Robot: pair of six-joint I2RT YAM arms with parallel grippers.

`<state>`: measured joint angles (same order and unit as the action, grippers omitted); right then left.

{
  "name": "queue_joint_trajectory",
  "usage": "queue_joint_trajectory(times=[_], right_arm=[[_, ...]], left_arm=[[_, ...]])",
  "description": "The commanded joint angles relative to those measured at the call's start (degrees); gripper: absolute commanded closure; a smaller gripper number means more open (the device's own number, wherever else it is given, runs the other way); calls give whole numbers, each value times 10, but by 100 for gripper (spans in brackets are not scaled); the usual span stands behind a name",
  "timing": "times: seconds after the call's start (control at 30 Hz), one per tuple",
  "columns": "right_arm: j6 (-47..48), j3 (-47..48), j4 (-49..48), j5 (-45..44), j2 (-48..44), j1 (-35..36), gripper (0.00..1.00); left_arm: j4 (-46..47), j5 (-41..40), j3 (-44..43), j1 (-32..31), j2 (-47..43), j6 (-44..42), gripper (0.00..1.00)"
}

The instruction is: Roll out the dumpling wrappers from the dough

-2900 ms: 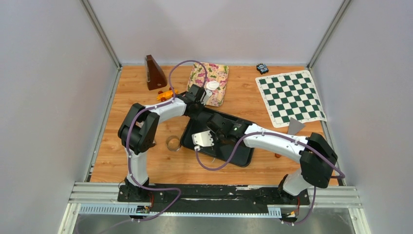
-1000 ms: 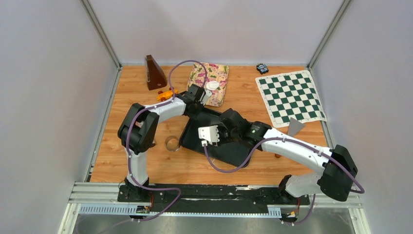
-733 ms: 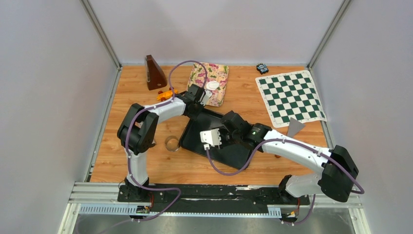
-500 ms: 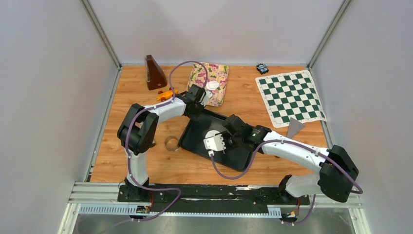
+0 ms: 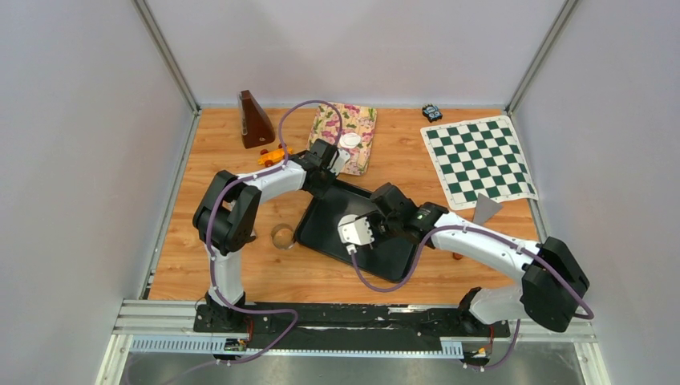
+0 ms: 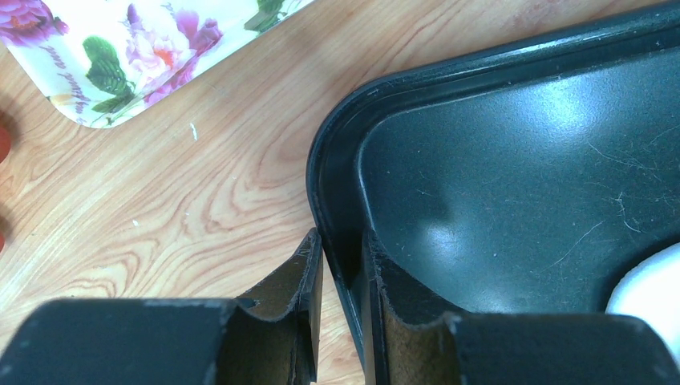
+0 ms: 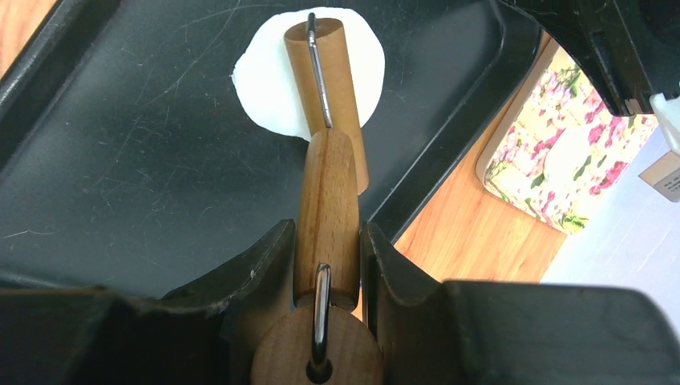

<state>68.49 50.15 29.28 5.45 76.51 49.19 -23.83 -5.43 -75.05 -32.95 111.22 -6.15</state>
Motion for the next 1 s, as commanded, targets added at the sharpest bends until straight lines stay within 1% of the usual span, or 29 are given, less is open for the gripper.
queue_joint_trajectory(times=[0.0, 0.13, 0.53, 0.6, 0.8, 0.97], right_arm=[[19, 24, -30, 44, 12, 2, 100], [36, 15, -39, 11, 46, 19, 100], [15, 3, -71, -13, 104, 50, 100], [18, 8, -59, -15, 93, 50, 100], [18, -3, 30, 7, 41, 60, 100], [15, -20, 56, 19, 17, 68, 100]], left_arm=[[-8, 8, 4, -6, -34, -26, 100], [-9, 9, 2, -5, -32, -26, 100], [-10, 8, 2, -6, -34, -22, 100], [-8, 8, 3, -6, -33, -22, 100], [-14, 8, -5, -5, -30, -21, 100], [-12, 5, -1, -6, -33, -22, 100]])
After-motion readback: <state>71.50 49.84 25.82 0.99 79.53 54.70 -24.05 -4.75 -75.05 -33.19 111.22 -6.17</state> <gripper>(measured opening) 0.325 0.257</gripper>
